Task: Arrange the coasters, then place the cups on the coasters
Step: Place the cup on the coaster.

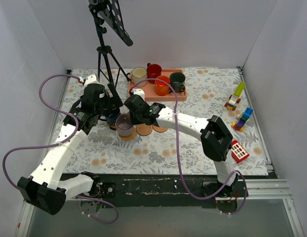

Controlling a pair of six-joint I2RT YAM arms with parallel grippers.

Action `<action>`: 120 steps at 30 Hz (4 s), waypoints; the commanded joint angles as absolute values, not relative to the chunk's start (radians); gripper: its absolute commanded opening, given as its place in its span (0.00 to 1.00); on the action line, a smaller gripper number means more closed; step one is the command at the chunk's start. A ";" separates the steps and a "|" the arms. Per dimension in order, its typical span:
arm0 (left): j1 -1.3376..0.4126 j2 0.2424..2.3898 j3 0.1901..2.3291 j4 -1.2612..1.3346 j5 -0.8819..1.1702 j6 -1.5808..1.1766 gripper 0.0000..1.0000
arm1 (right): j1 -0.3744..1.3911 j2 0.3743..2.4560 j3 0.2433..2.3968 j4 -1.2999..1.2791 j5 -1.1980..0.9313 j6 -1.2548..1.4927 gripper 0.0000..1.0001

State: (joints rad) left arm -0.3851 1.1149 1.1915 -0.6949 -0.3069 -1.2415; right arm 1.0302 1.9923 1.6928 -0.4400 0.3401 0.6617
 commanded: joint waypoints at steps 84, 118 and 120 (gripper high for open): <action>-0.382 1.065 1.147 -0.658 -0.284 -1.230 0.98 | 1.062 2.066 1.830 -0.387 0.433 0.529 0.27; -0.382 1.144 1.273 -0.699 -0.354 -1.223 0.98 | 0.928 1.660 1.576 -0.295 0.509 0.480 0.74; -0.382 1.176 1.301 -0.706 -0.342 -1.230 0.98 | 0.862 1.577 1.494 -0.279 0.485 0.508 0.73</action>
